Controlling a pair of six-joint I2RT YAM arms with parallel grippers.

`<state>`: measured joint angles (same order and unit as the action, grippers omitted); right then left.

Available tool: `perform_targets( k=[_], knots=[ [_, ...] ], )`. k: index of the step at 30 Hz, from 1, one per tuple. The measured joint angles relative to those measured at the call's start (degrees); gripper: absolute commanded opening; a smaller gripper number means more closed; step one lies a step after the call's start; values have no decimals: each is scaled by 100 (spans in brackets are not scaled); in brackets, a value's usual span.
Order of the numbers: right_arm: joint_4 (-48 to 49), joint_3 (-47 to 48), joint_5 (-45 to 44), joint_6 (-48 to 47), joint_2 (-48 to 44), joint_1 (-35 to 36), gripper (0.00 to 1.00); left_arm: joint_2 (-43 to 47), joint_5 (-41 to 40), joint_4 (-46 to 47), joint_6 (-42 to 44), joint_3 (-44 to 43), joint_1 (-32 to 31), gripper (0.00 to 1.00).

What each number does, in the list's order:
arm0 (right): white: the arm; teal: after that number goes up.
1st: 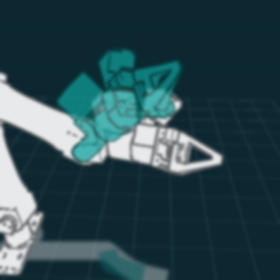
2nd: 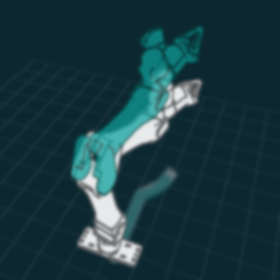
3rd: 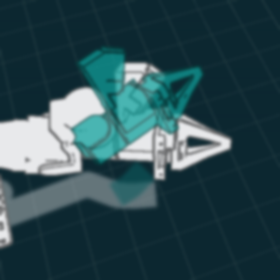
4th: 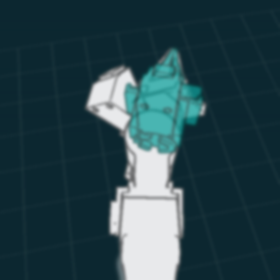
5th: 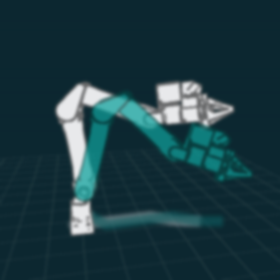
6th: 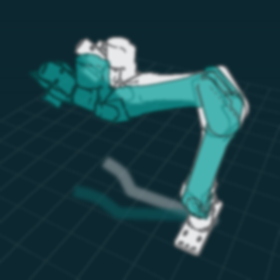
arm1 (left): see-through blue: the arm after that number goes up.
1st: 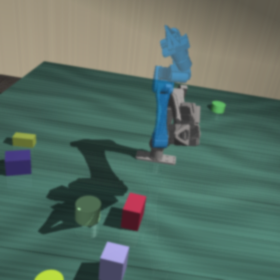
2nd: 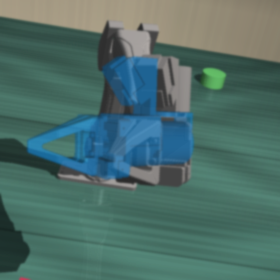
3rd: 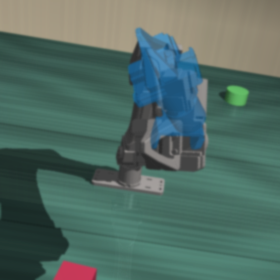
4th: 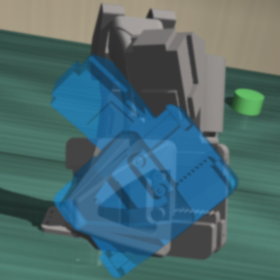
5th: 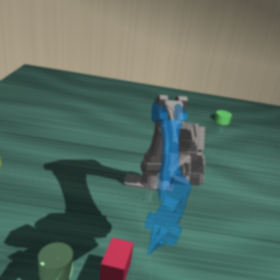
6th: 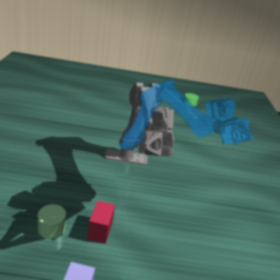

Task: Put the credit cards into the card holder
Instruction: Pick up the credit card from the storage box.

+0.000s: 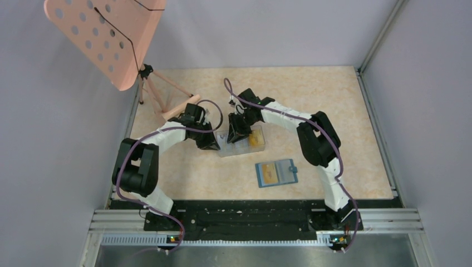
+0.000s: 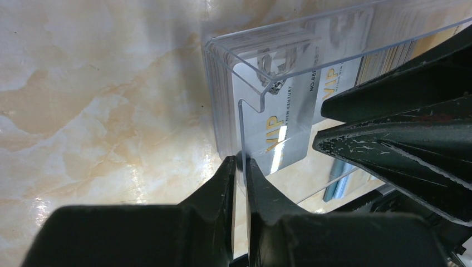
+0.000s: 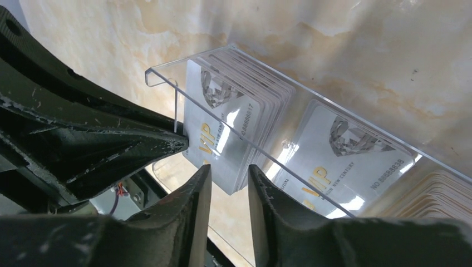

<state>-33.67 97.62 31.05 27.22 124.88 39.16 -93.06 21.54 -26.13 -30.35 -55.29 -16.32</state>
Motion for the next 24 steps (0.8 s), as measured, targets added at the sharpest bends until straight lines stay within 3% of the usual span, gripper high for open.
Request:
perform_targets(
  k=[3,7,15,24],
  knots=[
    [-2,0,-116,2,0,13,35,20,-2,-2,-13,0,-2,30],
    [-4,0,-195,2,0,13,36,190,111,22,-153,0,-17,37],
    [-2,0,-297,4,0,13,35,378,155,210,-369,-227,-4,39],
    [0,2,-280,50,26,13,27,-105,-236,122,-332,-538,15,35]
  ],
)
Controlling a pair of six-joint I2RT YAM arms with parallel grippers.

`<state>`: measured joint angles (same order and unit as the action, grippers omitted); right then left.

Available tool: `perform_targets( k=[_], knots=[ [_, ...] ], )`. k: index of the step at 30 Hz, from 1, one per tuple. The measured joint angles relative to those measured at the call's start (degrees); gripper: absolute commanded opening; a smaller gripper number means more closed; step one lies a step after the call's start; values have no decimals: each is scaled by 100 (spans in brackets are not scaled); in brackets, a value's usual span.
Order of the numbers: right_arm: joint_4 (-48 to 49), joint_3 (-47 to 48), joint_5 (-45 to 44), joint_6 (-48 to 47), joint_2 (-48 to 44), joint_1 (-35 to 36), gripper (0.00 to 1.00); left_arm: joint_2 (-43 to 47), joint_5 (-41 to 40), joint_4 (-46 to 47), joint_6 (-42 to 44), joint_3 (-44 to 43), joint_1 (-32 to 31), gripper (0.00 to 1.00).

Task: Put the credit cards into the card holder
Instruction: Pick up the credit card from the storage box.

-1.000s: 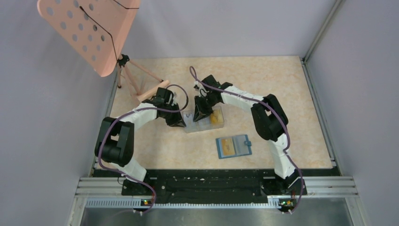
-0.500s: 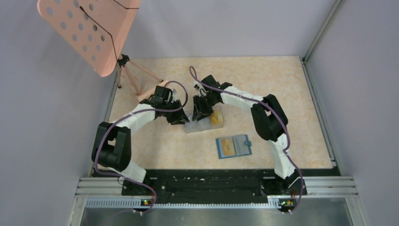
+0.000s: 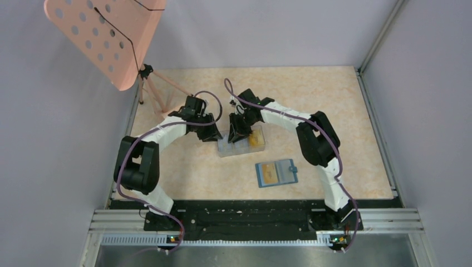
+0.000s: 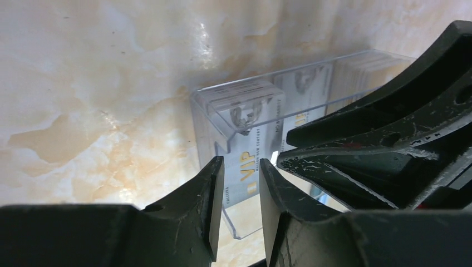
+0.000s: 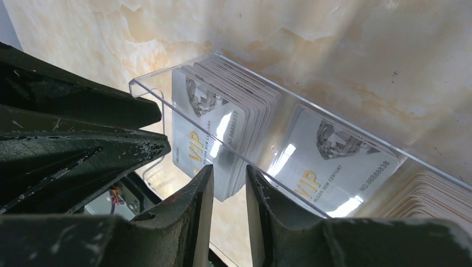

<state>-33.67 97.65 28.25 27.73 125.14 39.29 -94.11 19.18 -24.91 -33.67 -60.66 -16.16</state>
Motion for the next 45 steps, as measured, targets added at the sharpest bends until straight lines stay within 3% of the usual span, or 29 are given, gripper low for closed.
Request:
perform_targets(
  k=[12,23,32,45],
  knots=[
    [61,74,168,96,96,0,21,-79,-584,-332,208,-448,0,37],
    [85,74,195,107,114,-9,8,-632,-605,-422,345,-614,-17,17],
    [116,74,313,247,114,-46,3,-629,-684,-450,428,-632,-76,12],
    [-83,269,286,179,114,2,22,-625,-754,-470,457,-643,-116,11]
  ],
)
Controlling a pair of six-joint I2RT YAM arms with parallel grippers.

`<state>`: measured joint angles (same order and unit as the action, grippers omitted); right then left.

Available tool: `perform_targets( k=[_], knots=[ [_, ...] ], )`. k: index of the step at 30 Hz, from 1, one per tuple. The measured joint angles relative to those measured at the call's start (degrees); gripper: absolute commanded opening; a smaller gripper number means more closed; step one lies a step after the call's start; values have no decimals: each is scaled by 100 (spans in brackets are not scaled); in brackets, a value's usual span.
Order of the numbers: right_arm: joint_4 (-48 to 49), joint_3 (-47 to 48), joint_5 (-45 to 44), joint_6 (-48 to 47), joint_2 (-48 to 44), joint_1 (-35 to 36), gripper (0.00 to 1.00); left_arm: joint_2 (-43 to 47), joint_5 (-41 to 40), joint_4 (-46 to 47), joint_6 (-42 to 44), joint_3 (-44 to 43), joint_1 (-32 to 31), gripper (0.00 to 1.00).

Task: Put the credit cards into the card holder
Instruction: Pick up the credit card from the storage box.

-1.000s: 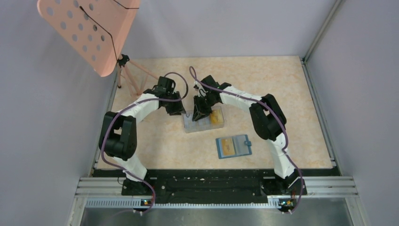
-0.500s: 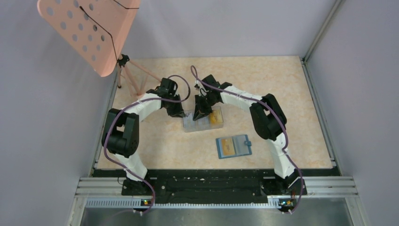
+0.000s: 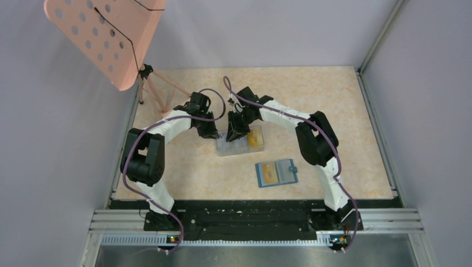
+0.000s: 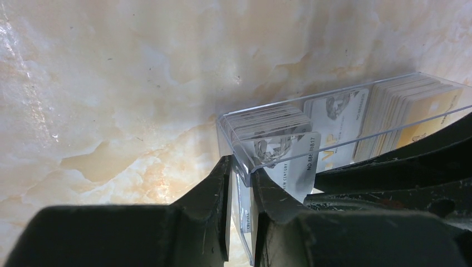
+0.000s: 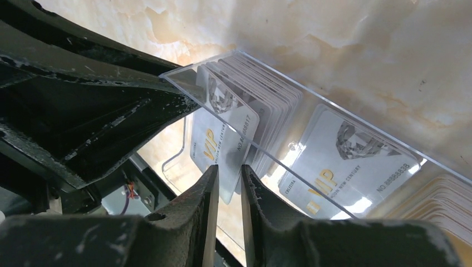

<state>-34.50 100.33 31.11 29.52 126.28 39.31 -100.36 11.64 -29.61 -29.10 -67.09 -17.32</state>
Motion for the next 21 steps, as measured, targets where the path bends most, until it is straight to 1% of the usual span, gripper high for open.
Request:
perform_targets(
  k=[11,15,16,21],
  knots=[
    [-586,485,-389,-389,221,155,26,0,-9,-13,42,-11,-2,11],
    [-796,645,-525,-549,345,245,26,0,-17,-20,57,-15,-4,10],
    [-828,673,-555,-586,348,256,24,0,-20,-24,59,-17,-4,10],
    [-955,754,-732,-713,365,295,9,0,-22,-33,68,-20,-4,10]
  ],
)
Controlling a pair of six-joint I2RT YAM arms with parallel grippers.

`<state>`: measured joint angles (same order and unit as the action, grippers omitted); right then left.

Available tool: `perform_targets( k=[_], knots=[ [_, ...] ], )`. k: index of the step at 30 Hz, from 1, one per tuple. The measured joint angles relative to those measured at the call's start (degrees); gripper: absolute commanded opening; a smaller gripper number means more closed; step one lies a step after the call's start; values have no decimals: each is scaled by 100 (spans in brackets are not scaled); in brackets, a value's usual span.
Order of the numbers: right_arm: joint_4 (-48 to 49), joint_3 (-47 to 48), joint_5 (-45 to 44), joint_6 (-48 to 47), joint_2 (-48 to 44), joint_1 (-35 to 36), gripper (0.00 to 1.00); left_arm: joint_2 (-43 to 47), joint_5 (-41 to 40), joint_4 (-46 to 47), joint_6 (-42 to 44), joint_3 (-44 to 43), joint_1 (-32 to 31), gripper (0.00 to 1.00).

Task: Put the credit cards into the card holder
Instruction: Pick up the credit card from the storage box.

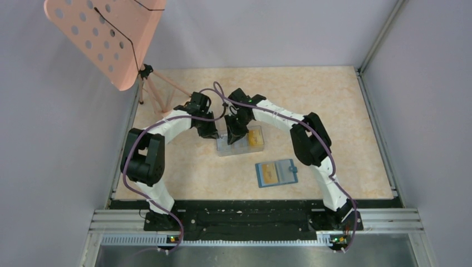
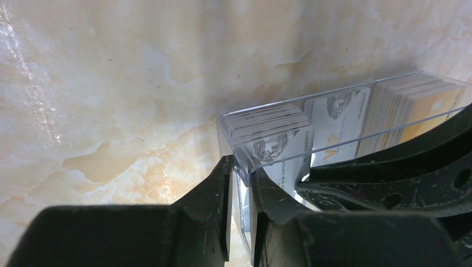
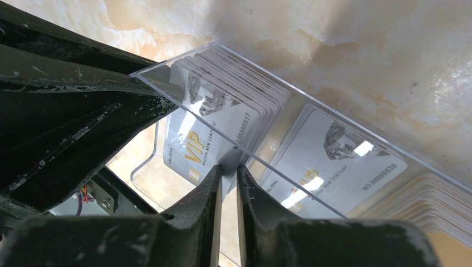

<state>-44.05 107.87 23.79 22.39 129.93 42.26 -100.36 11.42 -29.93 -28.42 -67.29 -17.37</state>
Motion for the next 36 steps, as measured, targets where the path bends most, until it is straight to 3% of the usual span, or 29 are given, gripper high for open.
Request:
perform_targets(
  k=[5,20,31,36],
  knots=[
    [-323,264,-164,-92,11,28,0,0,0,0,4,-2,0,10],
    [-629,551,-400,-234,44,120,0,0,4,-4,4,-2,-9,10],
    [-645,581,-280,-240,44,131,24,0,7,-4,4,-2,-11,10],
    [-634,581,-269,-243,46,144,21,0,7,-7,4,-2,-11,10]
  ],
)
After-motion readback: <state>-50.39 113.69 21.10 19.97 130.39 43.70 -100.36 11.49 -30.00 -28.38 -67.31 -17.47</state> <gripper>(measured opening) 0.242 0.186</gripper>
